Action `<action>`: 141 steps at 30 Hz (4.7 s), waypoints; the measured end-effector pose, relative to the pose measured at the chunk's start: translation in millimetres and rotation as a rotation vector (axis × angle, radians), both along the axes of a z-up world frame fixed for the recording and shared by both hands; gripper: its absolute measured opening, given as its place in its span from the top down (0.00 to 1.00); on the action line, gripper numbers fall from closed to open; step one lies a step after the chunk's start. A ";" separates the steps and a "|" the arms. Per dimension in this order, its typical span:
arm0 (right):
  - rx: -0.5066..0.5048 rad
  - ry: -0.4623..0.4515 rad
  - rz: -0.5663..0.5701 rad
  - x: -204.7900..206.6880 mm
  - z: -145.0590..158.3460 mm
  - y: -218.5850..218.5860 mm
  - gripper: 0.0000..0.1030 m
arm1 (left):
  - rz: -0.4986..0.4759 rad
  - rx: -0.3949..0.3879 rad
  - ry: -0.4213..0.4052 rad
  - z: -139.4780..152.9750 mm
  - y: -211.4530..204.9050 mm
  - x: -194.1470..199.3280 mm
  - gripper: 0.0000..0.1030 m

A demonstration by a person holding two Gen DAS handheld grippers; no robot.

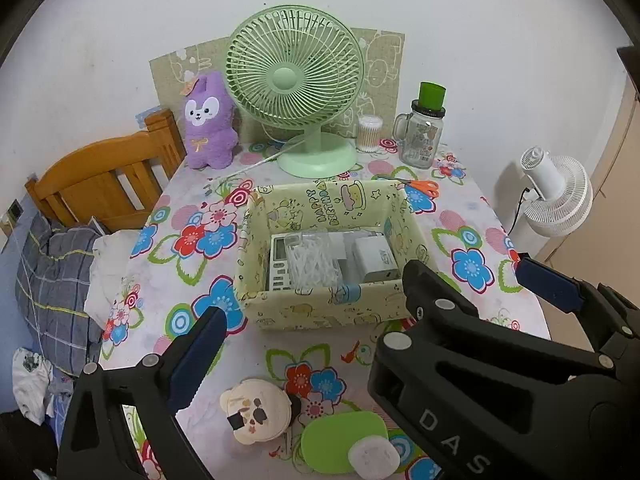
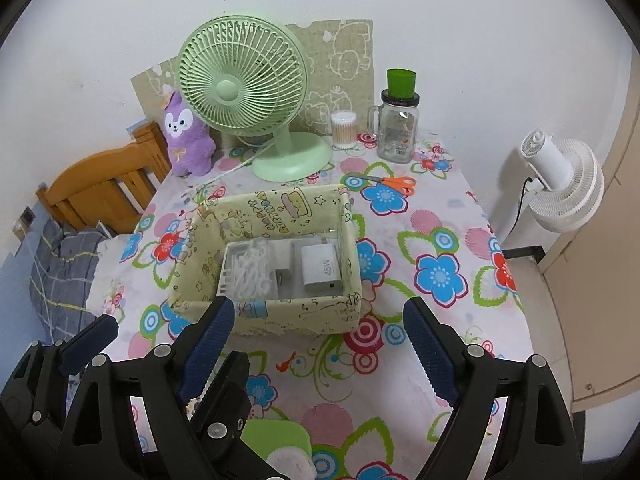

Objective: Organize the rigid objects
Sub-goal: 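Lift both open tools out of the fabric box and back away, then move the left tool down to the round hedgehog-lid container while the right tool approaches the black key, then close the left tool on the round container while the right tool grasps the black key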

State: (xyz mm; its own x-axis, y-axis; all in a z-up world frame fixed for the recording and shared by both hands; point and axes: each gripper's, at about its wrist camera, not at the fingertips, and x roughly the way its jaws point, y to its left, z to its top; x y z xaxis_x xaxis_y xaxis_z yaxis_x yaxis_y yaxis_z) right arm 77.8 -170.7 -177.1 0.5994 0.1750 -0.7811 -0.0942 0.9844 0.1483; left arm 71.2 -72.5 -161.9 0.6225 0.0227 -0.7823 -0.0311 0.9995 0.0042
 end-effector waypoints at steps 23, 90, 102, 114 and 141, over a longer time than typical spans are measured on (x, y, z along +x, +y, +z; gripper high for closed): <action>-0.011 -0.040 -0.019 -44.1 -1.6 9.4 0.14 | -0.035 0.021 -0.056 -0.8 8.4 -40.9 0.02; -0.105 0.136 -0.060 -40.3 -148.9 89.7 0.14 | -0.258 -0.030 0.190 -157.4 77.7 -18.0 0.03; -0.104 0.133 -0.060 -43.6 -150.2 95.2 0.14 | -0.259 -0.046 0.214 -162.2 85.5 -18.3 0.02; -0.110 0.129 -0.089 -45.8 -152.1 94.0 0.14 | -0.275 -0.007 0.213 -159.6 82.3 -24.0 0.17; -0.105 0.158 0.048 -50.5 -160.7 141.7 0.62 | -0.182 0.017 0.220 -159.1 120.0 -42.5 0.17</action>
